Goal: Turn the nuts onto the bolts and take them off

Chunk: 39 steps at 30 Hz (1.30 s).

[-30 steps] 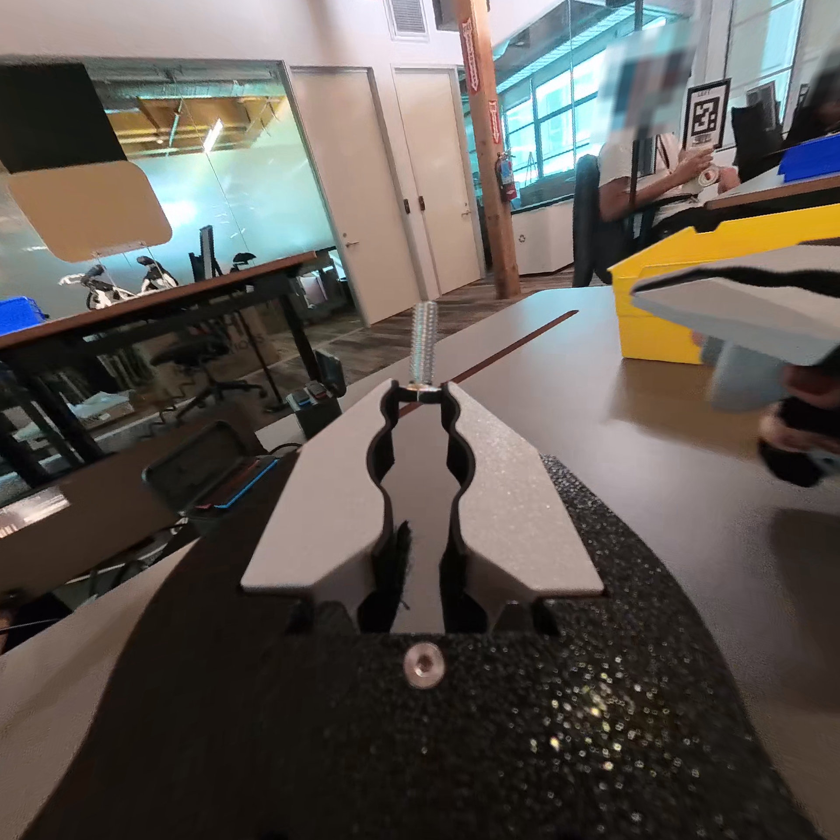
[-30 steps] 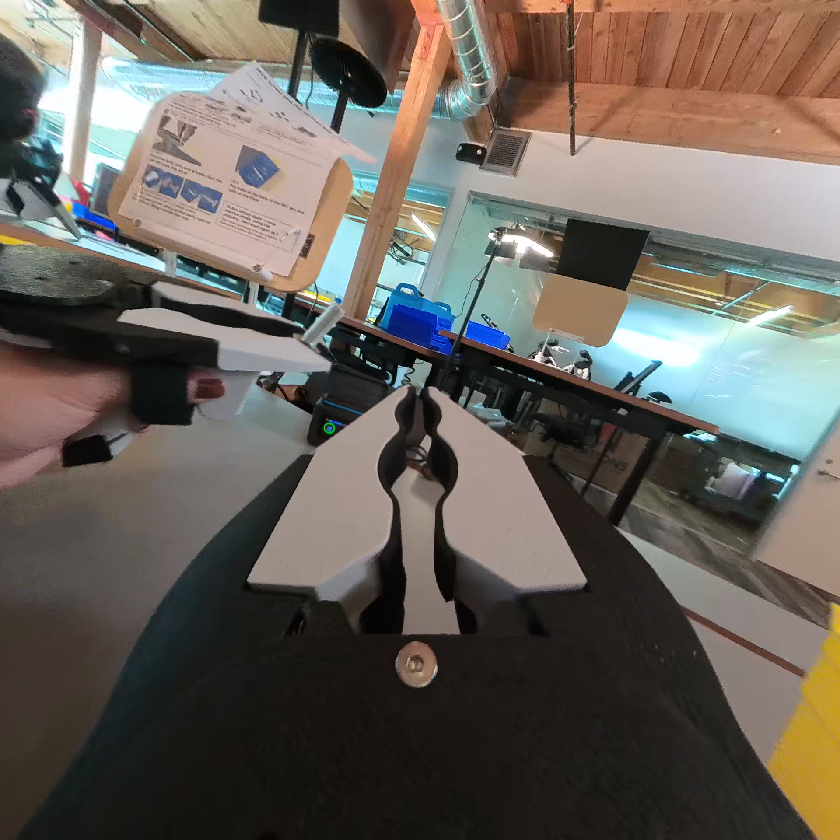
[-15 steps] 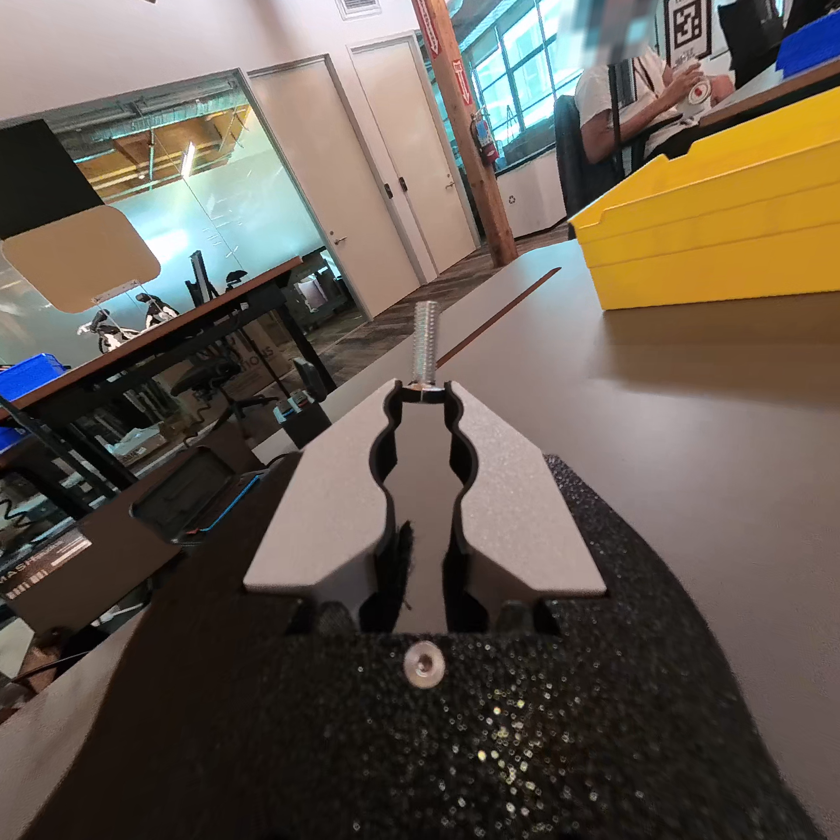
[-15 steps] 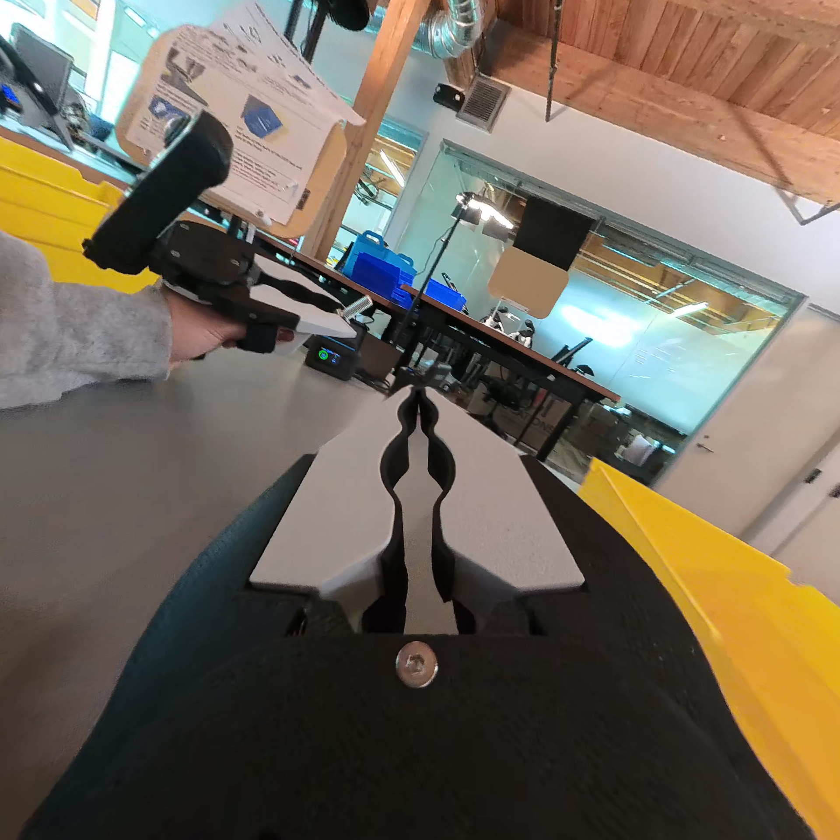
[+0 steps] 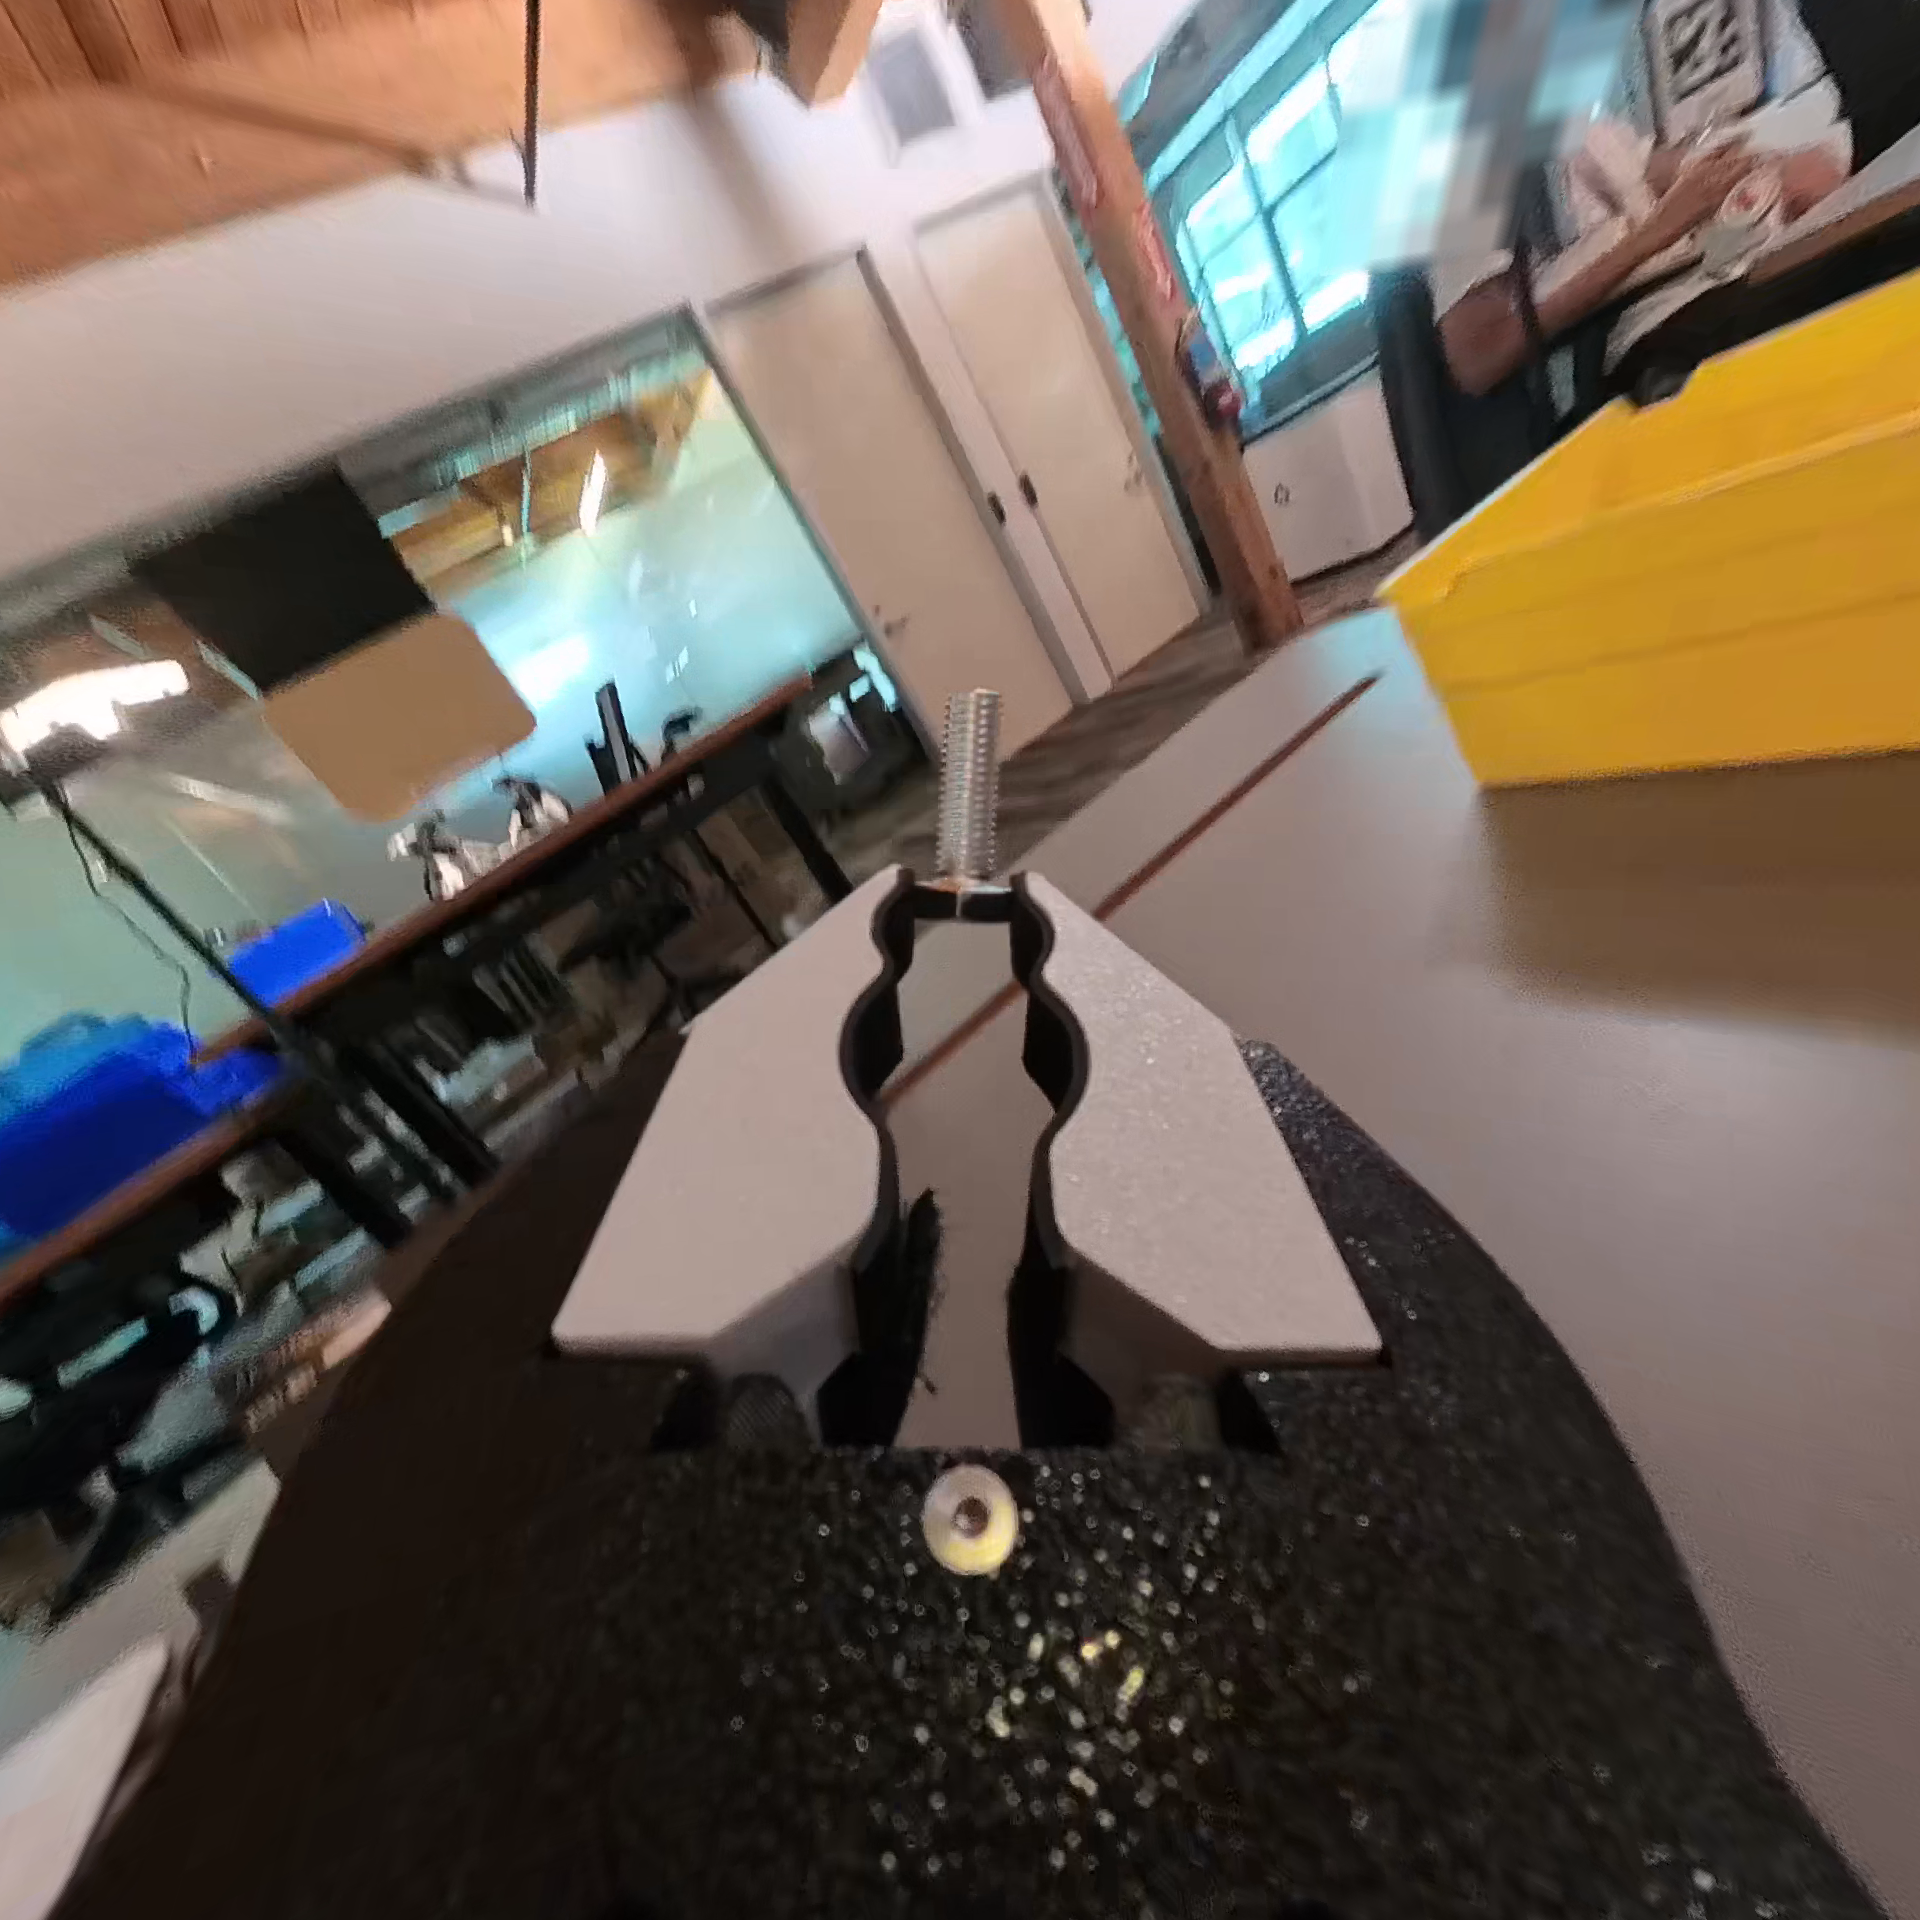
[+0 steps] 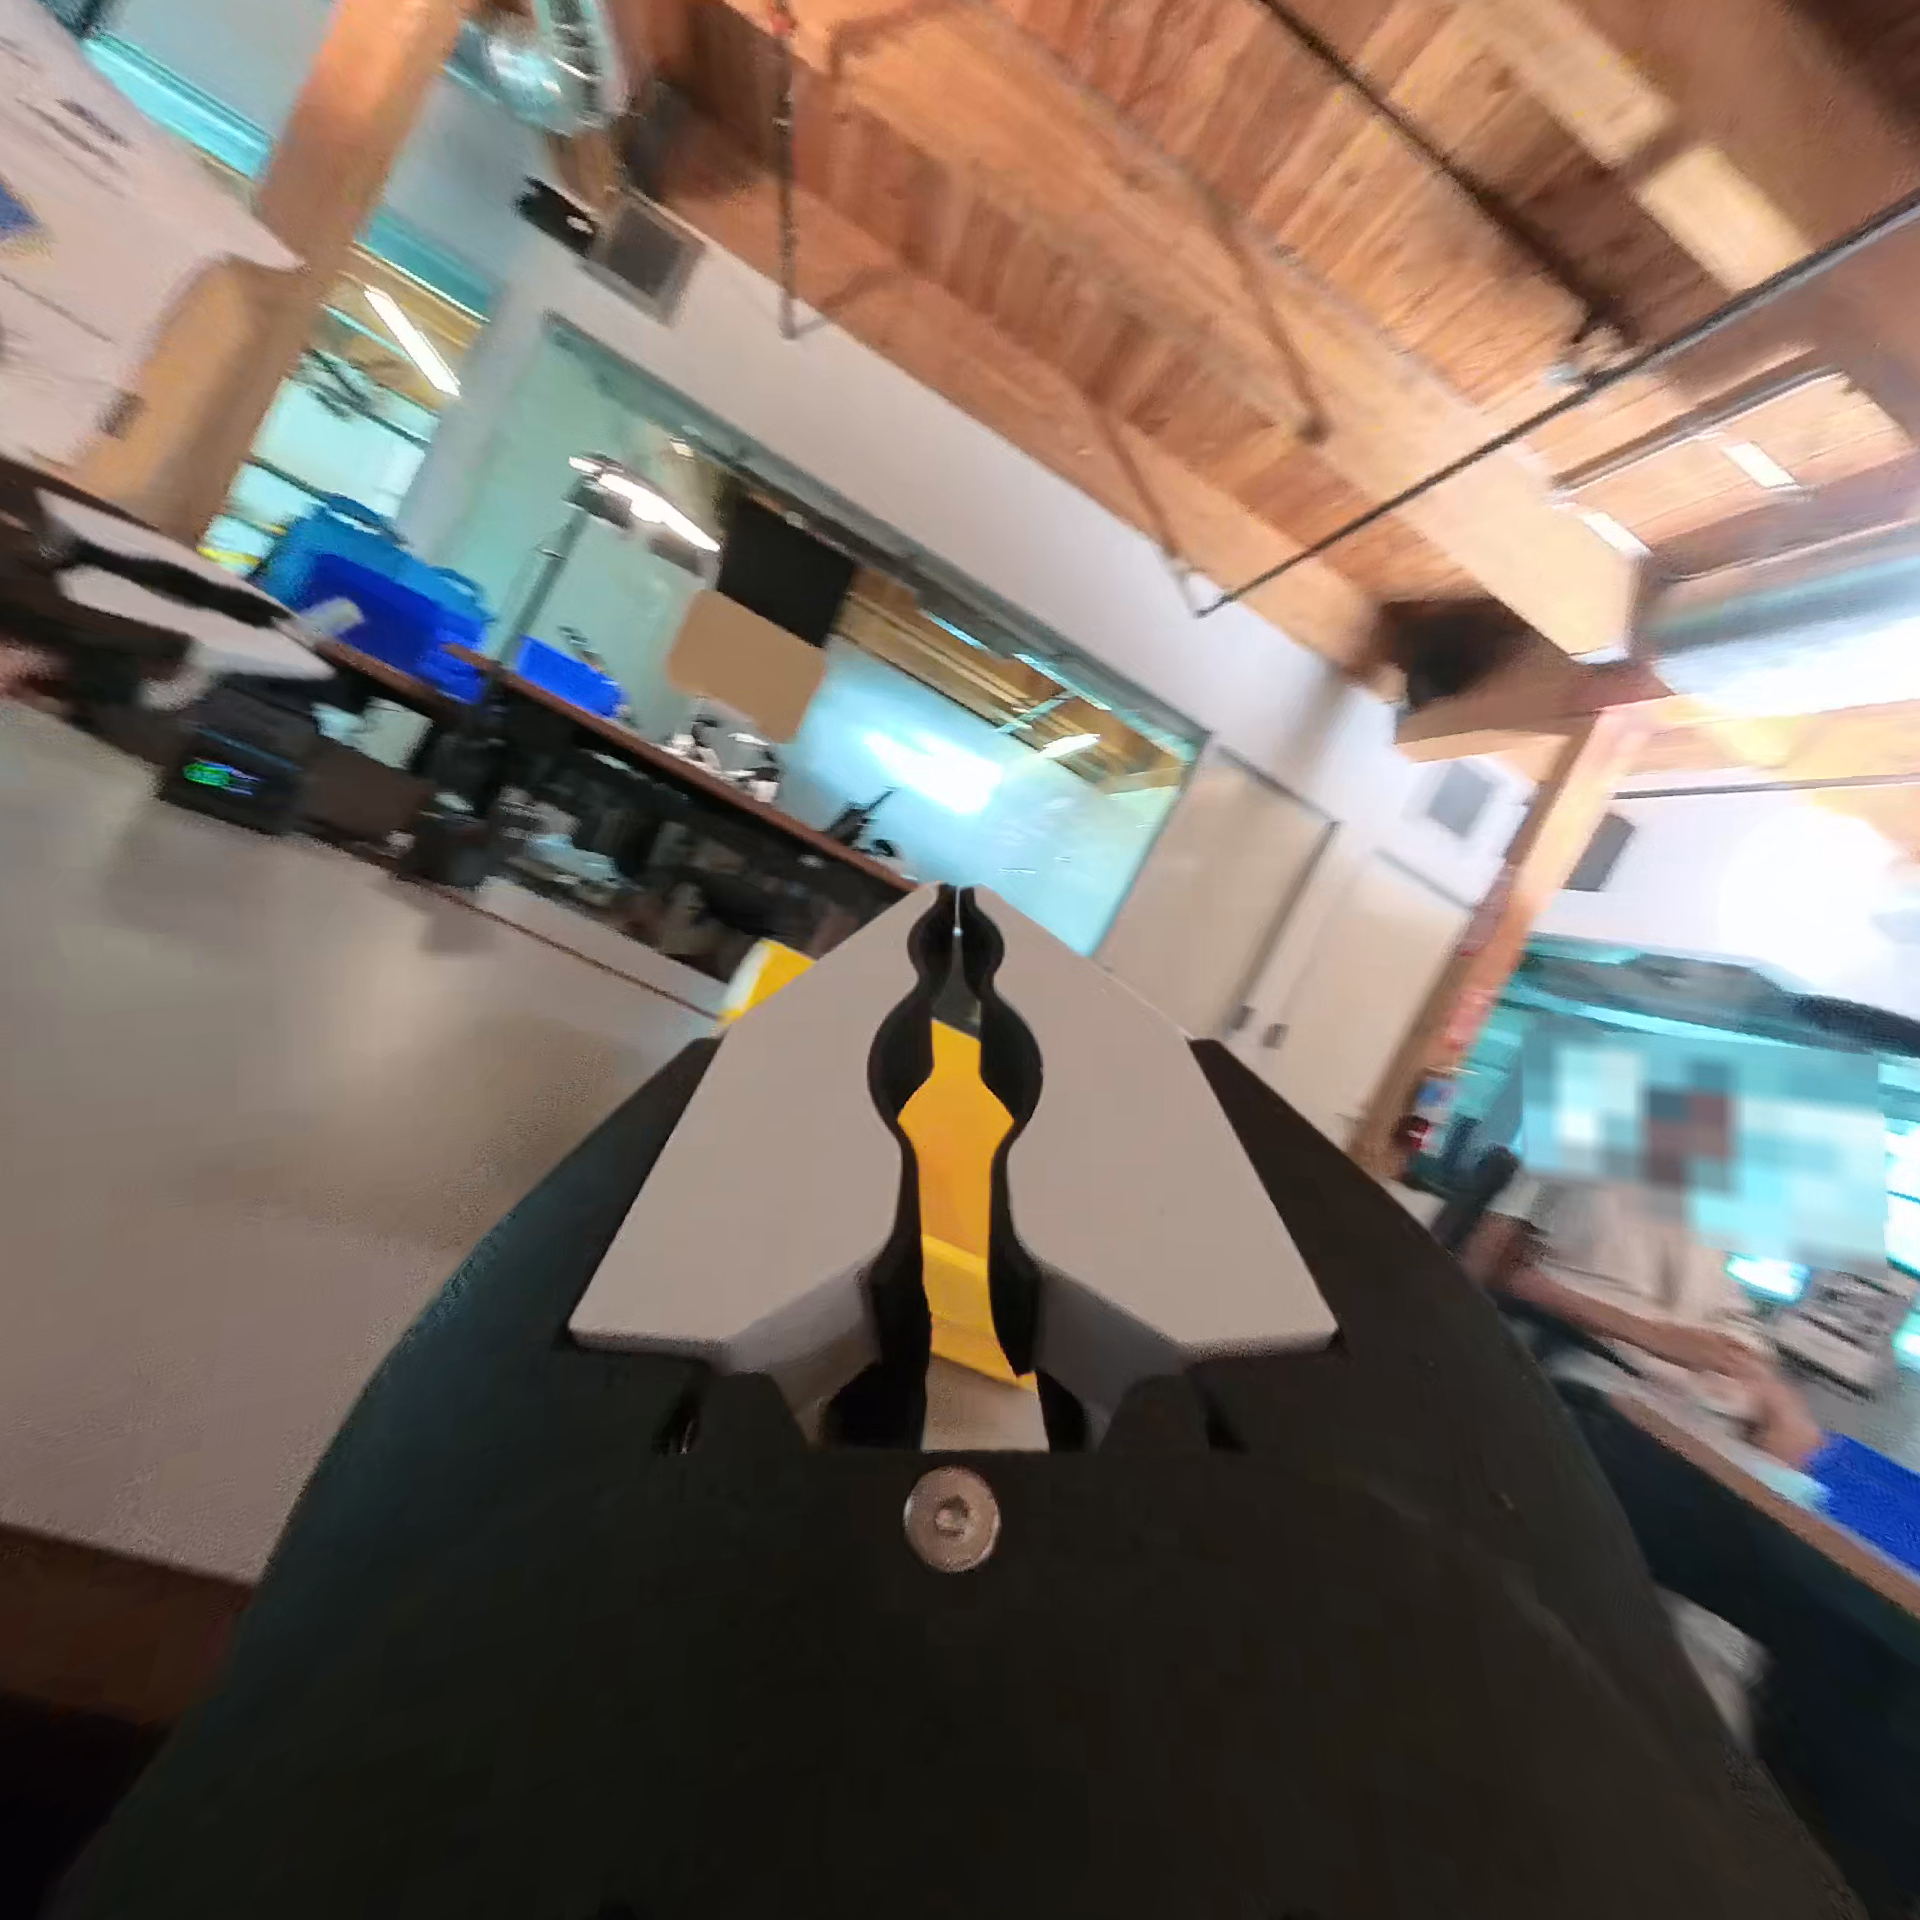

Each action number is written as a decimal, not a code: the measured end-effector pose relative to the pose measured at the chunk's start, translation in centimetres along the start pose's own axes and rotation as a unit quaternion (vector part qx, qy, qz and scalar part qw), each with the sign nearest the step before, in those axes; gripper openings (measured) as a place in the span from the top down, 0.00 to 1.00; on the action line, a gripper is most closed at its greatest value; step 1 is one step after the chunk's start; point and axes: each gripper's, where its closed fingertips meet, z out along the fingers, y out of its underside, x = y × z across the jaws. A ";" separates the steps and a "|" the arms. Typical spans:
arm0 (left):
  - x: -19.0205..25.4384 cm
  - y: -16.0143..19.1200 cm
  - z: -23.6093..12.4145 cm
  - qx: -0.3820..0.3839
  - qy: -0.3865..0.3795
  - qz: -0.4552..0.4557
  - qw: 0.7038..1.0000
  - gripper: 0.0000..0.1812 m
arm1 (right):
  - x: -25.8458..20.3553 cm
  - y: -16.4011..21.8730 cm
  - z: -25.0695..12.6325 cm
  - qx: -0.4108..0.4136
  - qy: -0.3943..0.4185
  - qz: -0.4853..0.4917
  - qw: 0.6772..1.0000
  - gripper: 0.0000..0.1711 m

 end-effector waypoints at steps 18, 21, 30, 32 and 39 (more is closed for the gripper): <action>14.4 -27.3 0.2 0.294 0.169 -0.142 0.930 0.91 | 24.0 -1.8 -19.9 0.021 0.377 -0.049 0.925 1.00; 14.7 -27.9 0.3 0.294 0.160 -0.152 0.930 0.91 | 27.6 1.0 -18.6 0.030 0.396 -0.025 0.917 0.99; 13.8 -32.0 4.3 0.213 0.069 -0.063 0.973 0.91 | 39.3 16.2 -10.2 -0.024 0.389 0.094 0.916 0.71; 12.9 -33.8 5.3 0.197 0.028 -0.064 0.978 0.91 | 41.6 20.8 -9.0 -0.071 0.377 0.124 0.915 0.65; 9.7 -42.6 11.1 0.189 -0.066 -0.055 0.978 0.91 | 46.8 32.9 -14.9 -0.253 0.418 0.177 0.854 0.49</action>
